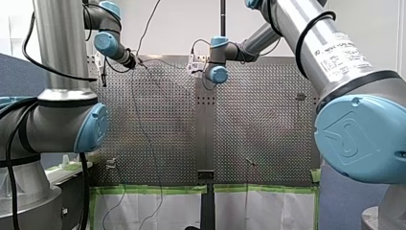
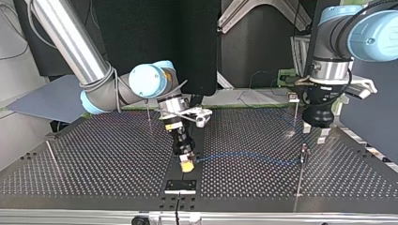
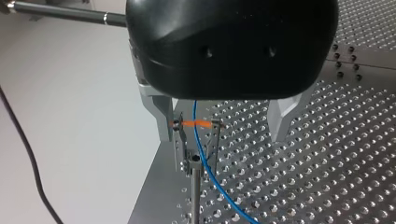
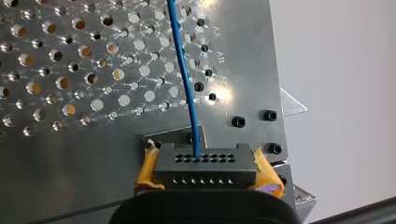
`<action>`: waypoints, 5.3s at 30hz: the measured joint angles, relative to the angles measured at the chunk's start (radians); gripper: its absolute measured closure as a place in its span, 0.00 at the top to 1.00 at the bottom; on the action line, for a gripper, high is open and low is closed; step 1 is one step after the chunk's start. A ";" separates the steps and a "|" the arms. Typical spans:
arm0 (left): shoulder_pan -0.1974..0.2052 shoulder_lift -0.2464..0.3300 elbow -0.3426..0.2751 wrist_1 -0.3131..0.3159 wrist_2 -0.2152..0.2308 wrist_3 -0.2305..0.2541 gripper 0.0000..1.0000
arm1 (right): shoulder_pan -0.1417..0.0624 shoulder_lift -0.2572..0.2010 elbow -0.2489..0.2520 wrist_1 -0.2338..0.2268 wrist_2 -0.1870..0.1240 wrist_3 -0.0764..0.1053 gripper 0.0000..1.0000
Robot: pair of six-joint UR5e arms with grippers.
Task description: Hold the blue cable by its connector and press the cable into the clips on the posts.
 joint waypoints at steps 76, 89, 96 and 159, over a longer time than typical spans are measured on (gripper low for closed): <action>-0.057 0.020 0.015 -0.036 -0.067 0.144 1.00 | -0.009 0.007 0.002 0.001 -0.001 -0.001 0.02; -0.068 0.023 0.015 -0.035 -0.058 0.142 1.00 | -0.010 0.008 0.002 0.002 -0.003 -0.002 0.02; -0.077 0.016 0.029 -0.034 -0.008 0.153 1.00 | -0.010 0.008 0.002 0.003 -0.003 -0.004 0.02; -0.211 -0.290 0.261 0.138 -0.164 0.099 1.00 | -0.018 0.015 0.006 0.003 -0.002 -0.006 0.02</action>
